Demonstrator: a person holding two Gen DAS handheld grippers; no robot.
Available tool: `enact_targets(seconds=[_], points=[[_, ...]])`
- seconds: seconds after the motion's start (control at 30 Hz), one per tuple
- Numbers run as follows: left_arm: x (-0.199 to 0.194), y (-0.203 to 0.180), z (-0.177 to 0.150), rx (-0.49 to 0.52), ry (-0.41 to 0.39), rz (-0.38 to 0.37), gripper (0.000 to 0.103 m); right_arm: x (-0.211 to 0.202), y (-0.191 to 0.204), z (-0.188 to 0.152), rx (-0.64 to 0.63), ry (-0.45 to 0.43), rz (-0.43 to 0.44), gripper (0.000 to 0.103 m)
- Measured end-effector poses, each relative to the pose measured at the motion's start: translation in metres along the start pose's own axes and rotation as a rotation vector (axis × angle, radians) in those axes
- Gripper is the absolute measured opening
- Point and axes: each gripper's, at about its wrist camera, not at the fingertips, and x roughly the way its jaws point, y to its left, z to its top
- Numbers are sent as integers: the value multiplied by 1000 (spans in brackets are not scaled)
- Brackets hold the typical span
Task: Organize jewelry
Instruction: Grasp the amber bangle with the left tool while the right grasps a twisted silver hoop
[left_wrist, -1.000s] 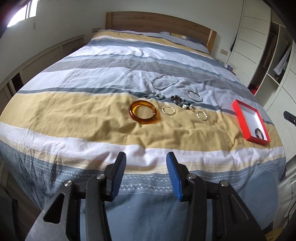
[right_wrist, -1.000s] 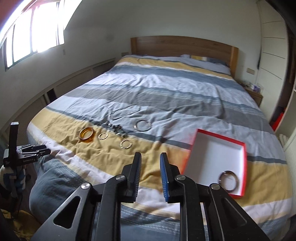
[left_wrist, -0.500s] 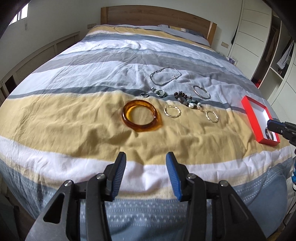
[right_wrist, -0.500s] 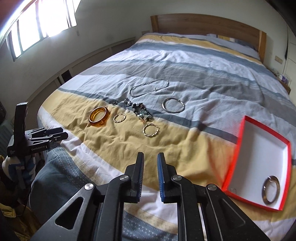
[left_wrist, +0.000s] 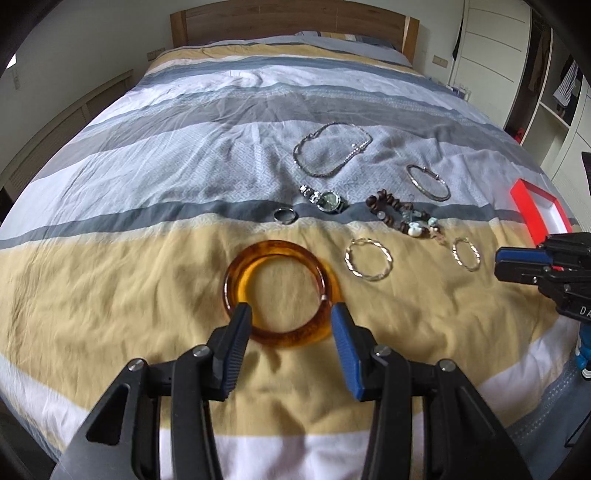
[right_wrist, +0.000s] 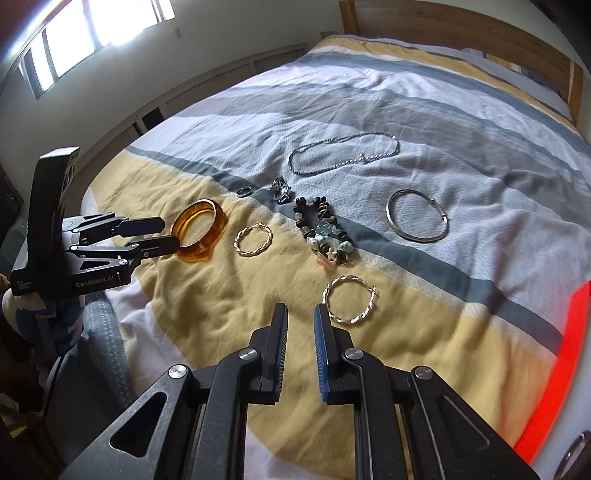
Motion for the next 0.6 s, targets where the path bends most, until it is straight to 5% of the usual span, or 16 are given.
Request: enact_targets(seconds=[0.6], points=[[54, -6, 1, 53, 85, -13, 38, 69, -21, 2, 83, 85, 27, 16]])
